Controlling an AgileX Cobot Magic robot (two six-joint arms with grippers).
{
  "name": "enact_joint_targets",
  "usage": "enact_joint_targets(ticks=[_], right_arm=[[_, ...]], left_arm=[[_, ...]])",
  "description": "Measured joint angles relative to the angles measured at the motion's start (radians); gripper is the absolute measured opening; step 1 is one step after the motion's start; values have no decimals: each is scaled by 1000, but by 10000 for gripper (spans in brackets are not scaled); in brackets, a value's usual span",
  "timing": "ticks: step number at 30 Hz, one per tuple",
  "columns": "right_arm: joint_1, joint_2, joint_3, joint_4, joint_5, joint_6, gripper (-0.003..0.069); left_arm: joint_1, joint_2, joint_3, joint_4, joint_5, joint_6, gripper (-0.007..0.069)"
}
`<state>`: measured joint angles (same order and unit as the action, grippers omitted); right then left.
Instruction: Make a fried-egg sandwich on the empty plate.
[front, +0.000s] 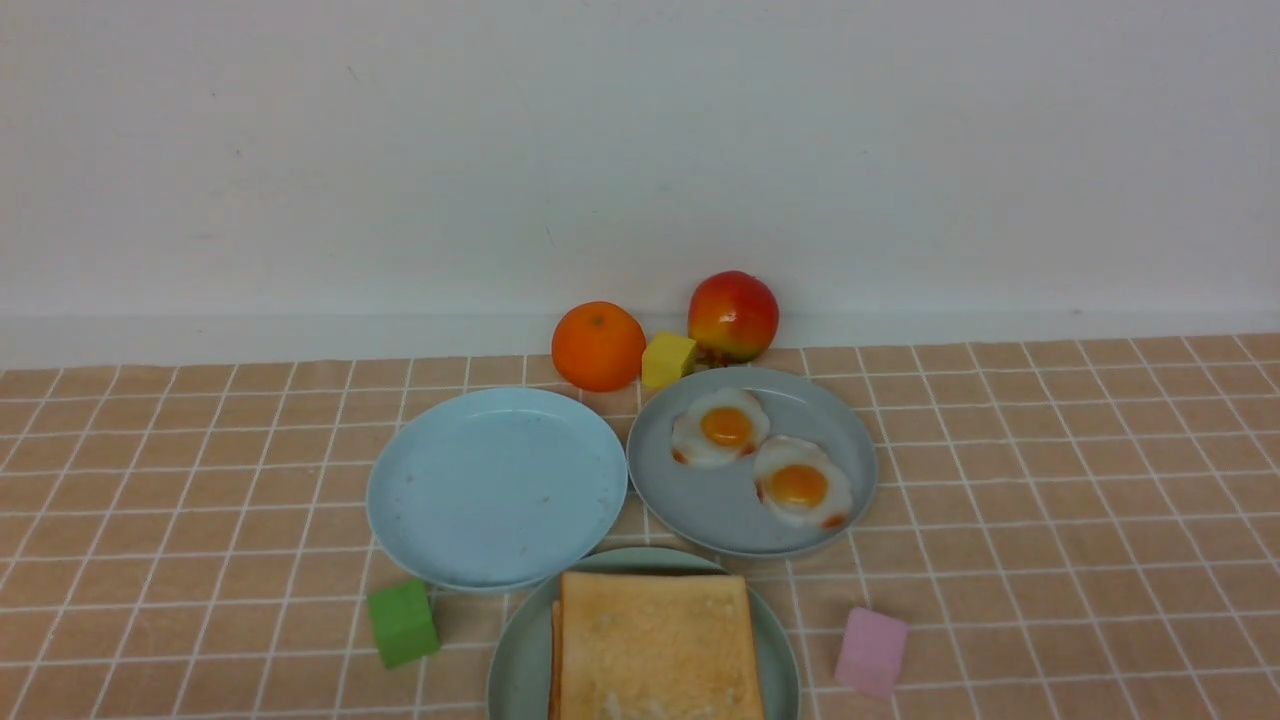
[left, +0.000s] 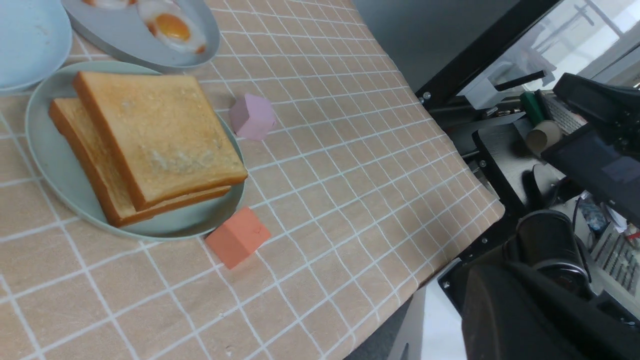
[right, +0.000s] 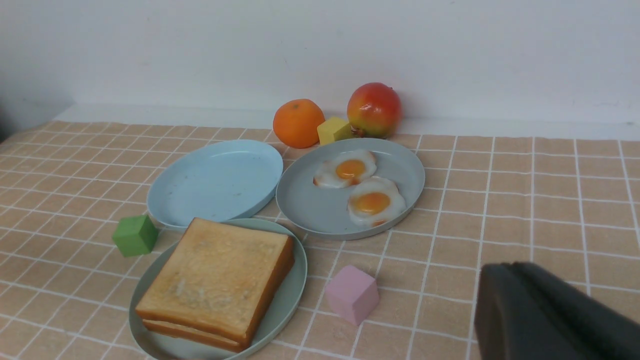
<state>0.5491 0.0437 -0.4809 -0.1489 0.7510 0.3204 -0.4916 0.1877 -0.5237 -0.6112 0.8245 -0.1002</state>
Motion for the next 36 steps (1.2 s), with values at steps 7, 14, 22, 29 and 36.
enact_joint_targets(ticks=[7, 14, 22, 29, 36], right_arm=[[0, -1, 0, 0, 0, 0, 1], [0, -1, 0, 0, 0, 0, 3], [0, -1, 0, -1, 5, 0, 7], [0, -1, 0, -1, 6, 0, 14], [0, -1, 0, -1, 6, 0, 14]], left_arm=[[35, -42, 106, 242, -274, 34, -13], [262, -181, 382, 486, -481, -120, -13], [408, -198, 552, 678, -430, -353, -13], [411, -198, 552, 689, -431, -142, -10], [411, -198, 552, 689, -432, -96, -3]])
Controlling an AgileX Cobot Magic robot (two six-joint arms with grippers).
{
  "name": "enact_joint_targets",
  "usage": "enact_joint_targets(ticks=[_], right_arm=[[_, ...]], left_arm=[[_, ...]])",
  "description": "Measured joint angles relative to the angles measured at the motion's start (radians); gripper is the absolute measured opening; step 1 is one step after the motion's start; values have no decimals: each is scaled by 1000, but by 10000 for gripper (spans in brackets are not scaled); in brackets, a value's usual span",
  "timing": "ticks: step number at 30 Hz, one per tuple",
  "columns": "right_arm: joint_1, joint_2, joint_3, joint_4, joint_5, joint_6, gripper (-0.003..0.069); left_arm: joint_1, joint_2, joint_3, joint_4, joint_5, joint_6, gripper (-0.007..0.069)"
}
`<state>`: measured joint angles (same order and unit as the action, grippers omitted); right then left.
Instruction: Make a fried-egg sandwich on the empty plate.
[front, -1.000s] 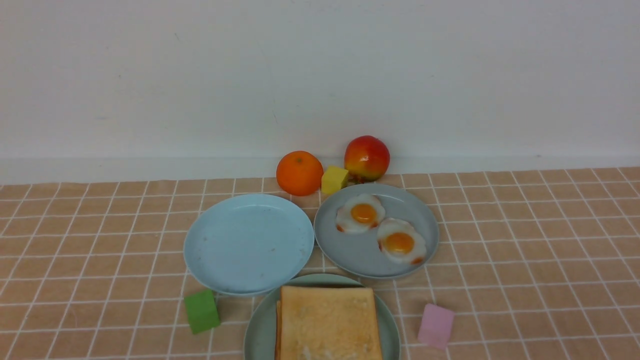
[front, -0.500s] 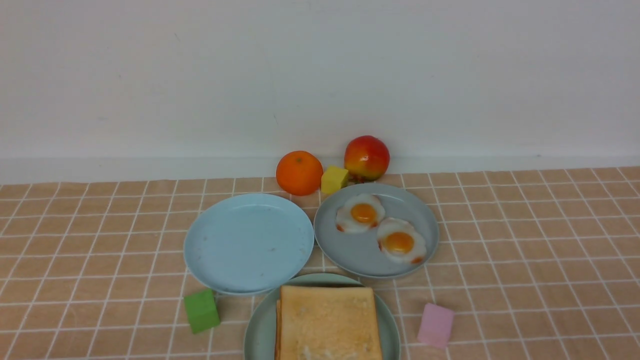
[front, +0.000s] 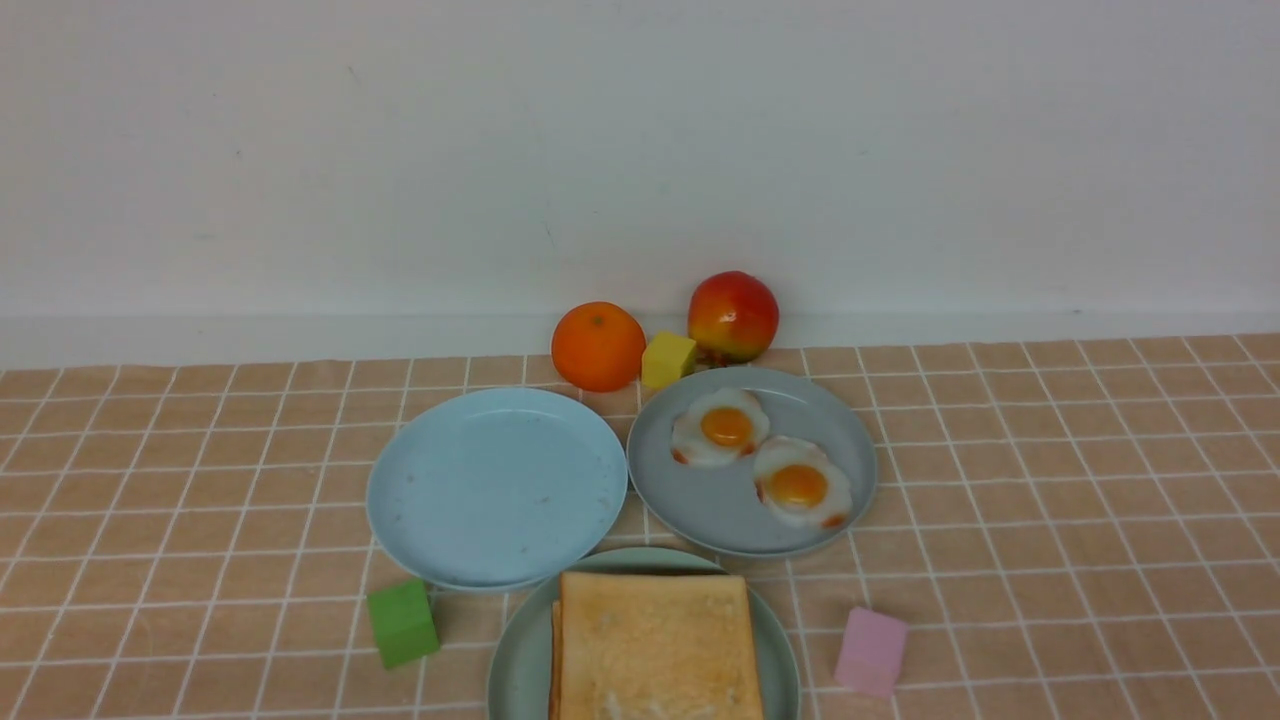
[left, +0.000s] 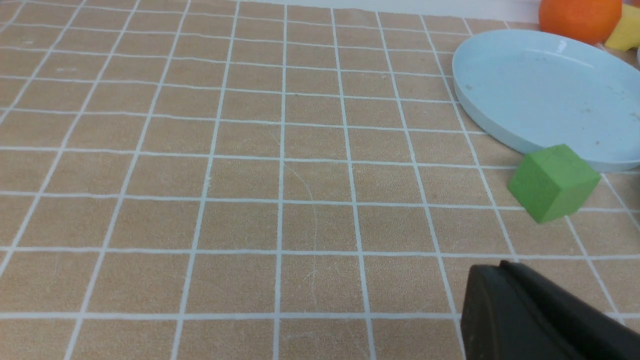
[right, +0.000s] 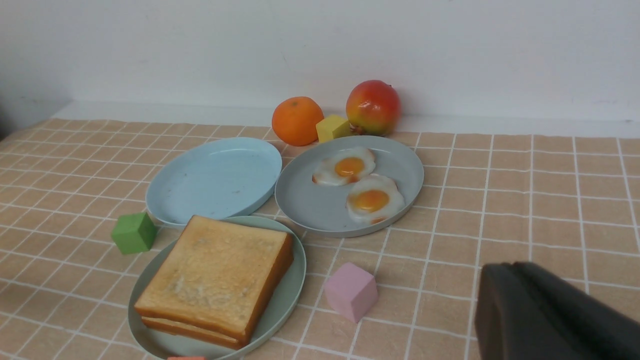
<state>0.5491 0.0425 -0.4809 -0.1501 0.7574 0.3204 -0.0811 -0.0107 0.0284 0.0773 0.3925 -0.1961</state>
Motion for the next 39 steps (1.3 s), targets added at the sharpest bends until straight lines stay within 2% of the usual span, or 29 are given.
enact_joint_targets(ticks=[20, 24, 25, 26, 29, 30, 31, 36, 39], right_arm=[[-2, 0, 0, 0, 0, 0, 32], [-93, 0, 0, -2, 0, 0, 32], [-184, 0, 3, -20, -1, 0, 35], [-194, 0, 4, -23, -1, 0, 35], [-341, -1, 52, -58, -53, 0, 41], [-348, -1, 52, -58, -60, 0, 41], [-398, -2, 99, -55, -135, 0, 43], [-483, -2, 331, -51, -422, 0, 47], [-490, -36, 454, -51, -455, 0, 51]], left_arm=[[0, 0, 0, 1, 0, 4, 15], [0, 0, 0, 3, 0, 4, 18], [0, 0, 0, 3, 0, 4, 20], [0, 0, 0, 3, 0, 4, 20], [0, 0, 1, 3, 0, 4, 23], [0, 0, 1, 3, 0, 4, 24], [0, 0, 1, 3, 0, 4, 24], [0, 0, 1, 3, 0, 4, 28], [0, 0, 1, 3, 0, 4, 29]])
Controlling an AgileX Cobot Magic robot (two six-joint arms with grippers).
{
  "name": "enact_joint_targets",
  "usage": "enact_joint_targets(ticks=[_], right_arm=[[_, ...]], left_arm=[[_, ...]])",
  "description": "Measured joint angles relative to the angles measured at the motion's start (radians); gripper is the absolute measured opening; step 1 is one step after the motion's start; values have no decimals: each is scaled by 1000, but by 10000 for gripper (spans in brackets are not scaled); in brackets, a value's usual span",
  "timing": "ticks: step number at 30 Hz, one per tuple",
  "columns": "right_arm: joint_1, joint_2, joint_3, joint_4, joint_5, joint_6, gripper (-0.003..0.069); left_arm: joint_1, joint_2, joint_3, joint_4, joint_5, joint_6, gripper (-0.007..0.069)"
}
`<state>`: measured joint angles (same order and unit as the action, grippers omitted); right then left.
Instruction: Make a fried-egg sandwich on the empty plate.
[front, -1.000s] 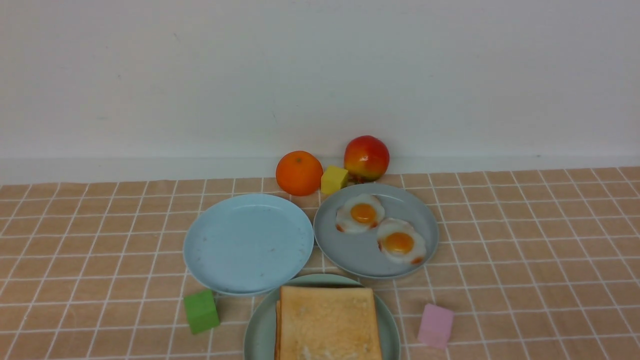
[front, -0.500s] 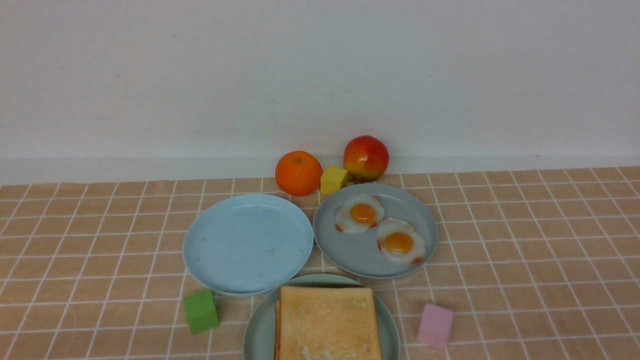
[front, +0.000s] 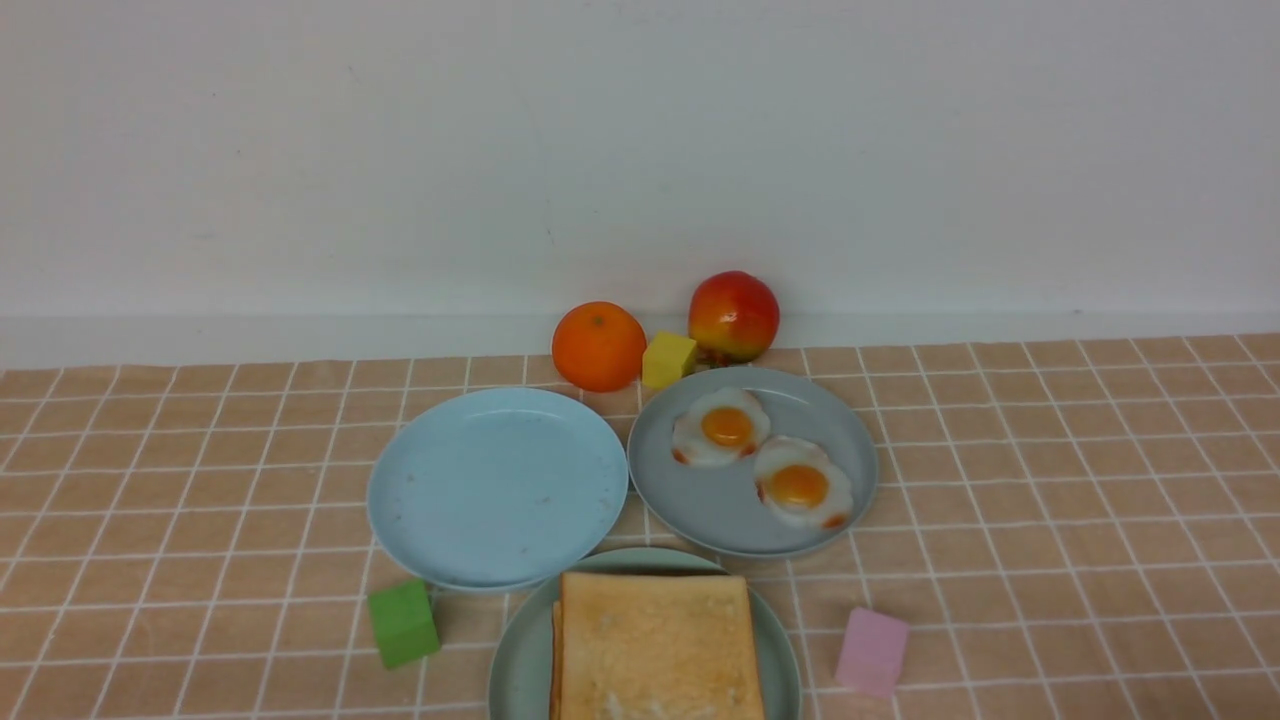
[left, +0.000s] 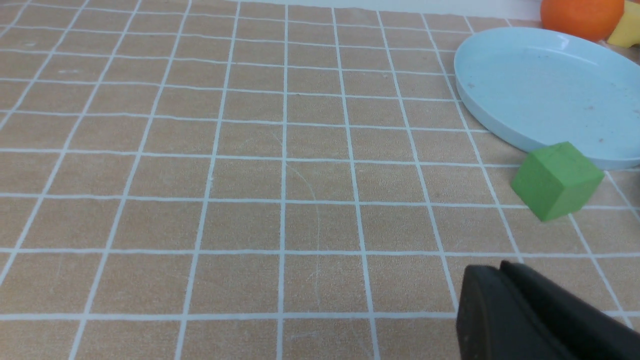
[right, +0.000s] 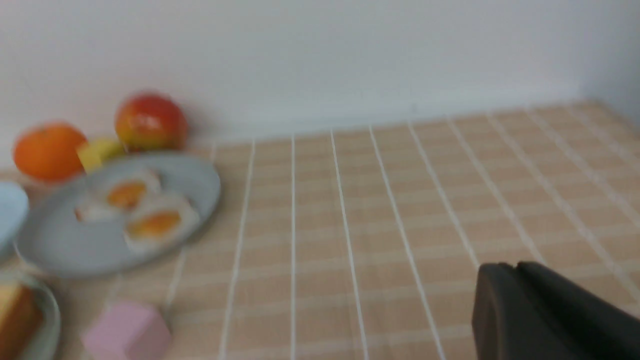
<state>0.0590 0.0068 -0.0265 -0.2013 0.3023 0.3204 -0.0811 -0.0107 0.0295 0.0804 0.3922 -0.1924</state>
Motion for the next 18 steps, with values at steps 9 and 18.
enact_joint_targets(ticks=[9, 18], right_arm=[[-1, -16, 45, 0, 75, 1, 66], [-1, -16, 45, 0, 79, 1, 80]], left_arm=[[0, 0, 1, 1, -1, 0, 38], [0, 0, 1, 1, -1, 0, 43]])
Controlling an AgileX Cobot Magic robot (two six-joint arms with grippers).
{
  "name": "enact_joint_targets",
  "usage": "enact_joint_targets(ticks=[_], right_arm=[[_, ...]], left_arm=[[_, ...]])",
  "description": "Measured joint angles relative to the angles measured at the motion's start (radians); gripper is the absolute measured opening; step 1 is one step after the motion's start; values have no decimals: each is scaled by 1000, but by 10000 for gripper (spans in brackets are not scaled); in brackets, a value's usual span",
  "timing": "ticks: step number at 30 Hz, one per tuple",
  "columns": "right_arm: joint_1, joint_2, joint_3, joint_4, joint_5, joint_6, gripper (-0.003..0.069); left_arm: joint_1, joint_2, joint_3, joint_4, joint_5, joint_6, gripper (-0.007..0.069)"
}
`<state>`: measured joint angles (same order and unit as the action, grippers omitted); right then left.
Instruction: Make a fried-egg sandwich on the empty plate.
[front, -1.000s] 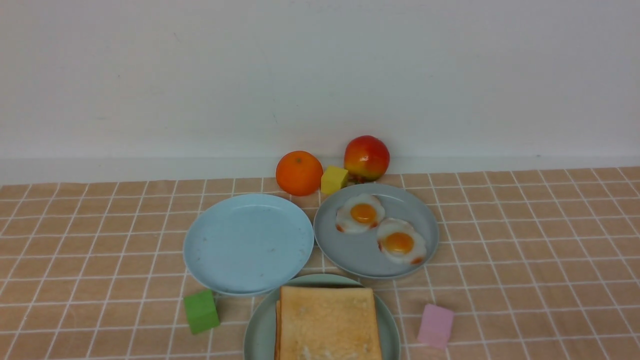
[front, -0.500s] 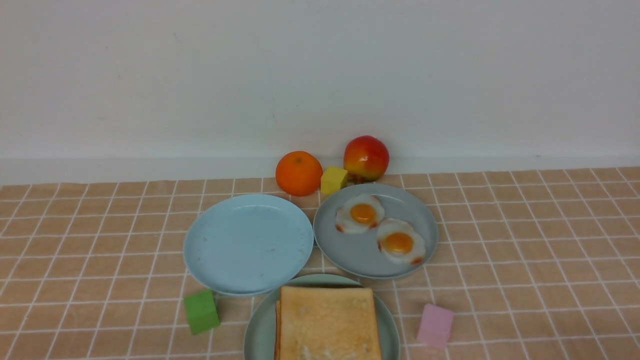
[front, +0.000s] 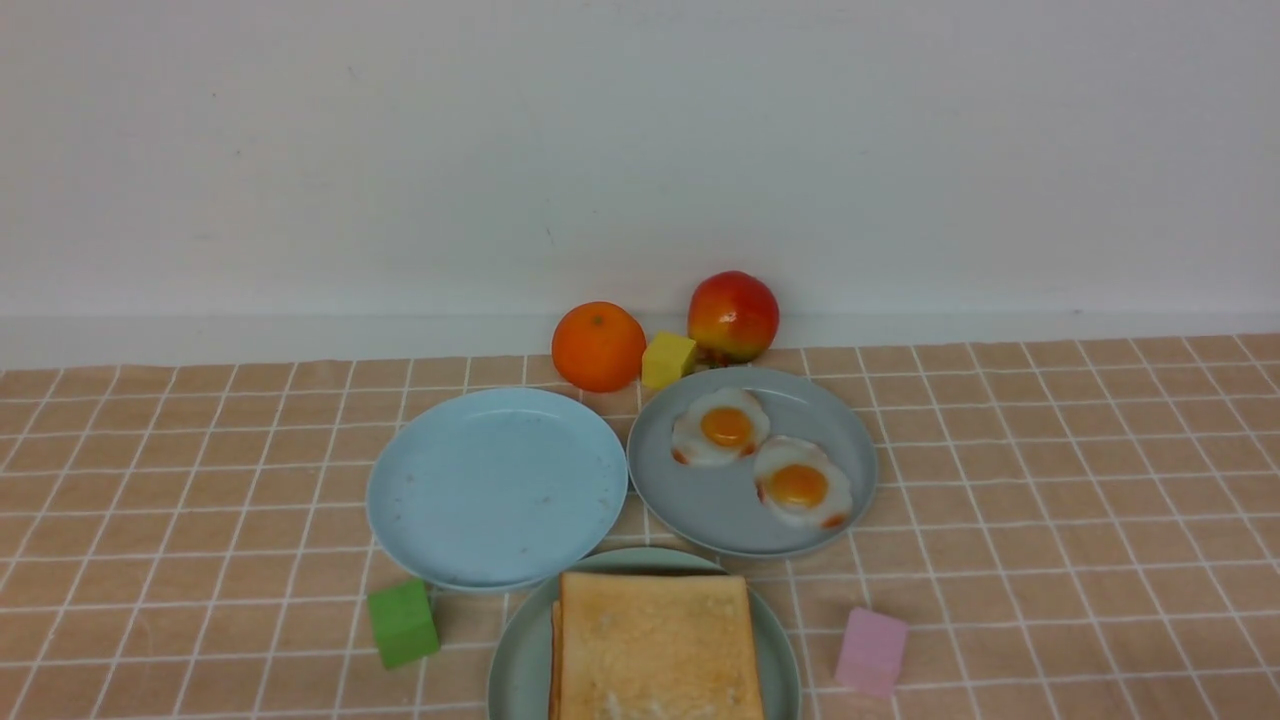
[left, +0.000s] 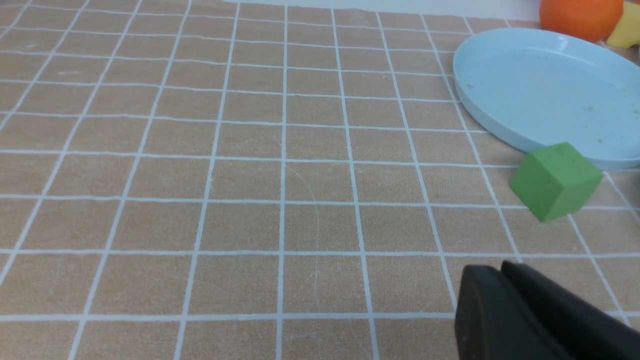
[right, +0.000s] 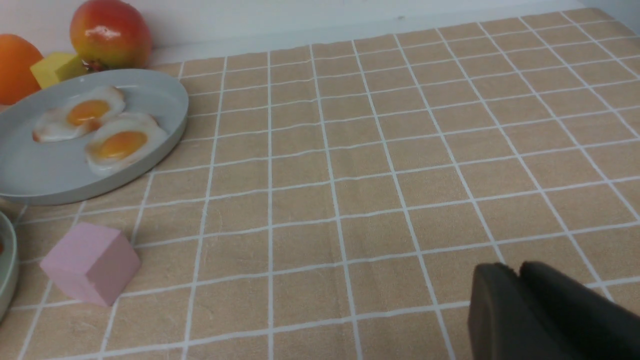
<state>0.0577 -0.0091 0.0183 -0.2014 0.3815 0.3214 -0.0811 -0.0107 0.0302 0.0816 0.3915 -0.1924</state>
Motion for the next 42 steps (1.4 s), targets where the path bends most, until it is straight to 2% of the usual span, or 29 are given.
enact_joint_targets(ticks=[42], right_arm=[[0, 0, 0, 0, 0, -1, 133]], left_arm=[[0, 0, 0, 0, 0, 0, 92]])
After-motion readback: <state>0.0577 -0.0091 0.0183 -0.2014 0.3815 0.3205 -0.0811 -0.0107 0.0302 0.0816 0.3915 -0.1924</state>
